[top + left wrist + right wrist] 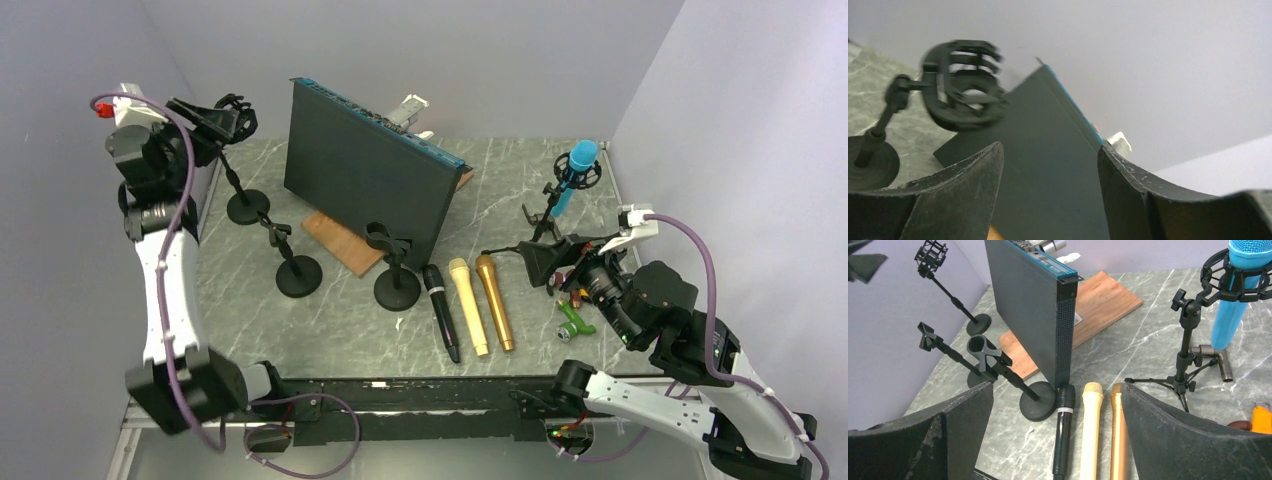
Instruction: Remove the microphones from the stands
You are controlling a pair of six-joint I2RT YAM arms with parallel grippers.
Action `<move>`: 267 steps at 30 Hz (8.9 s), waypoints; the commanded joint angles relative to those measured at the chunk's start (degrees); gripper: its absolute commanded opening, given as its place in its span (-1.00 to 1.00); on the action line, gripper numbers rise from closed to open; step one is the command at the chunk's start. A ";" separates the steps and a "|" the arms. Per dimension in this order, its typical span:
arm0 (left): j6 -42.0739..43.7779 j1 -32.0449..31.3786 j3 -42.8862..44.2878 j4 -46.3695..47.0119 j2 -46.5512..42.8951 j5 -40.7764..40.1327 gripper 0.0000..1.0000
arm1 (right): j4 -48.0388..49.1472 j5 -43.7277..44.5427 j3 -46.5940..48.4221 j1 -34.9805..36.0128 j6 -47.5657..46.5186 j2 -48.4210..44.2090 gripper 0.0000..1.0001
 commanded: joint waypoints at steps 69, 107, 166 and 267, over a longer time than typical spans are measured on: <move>10.71 13.23 0.17 0.41 36.84 6.63 -0.07 | 16.44 -11.60 -6.77 -0.03 -5.59 9.45 1.00; 10.53 4.62 -0.89 -0.28 13.59 5.21 0.12 | 12.30 -8.37 0.92 -0.13 -5.89 20.50 1.00; 41.08 -51.13 -3.57 -3.35 -14.42 -16.13 0.38 | -5.92 -17.43 13.30 -43.65 -2.61 31.09 0.99; 32.91 -46.65 -9.65 -19.07 -37.88 -27.93 0.33 | 98.84 0.43 -16.07 20.91 -29.18 51.10 -1.00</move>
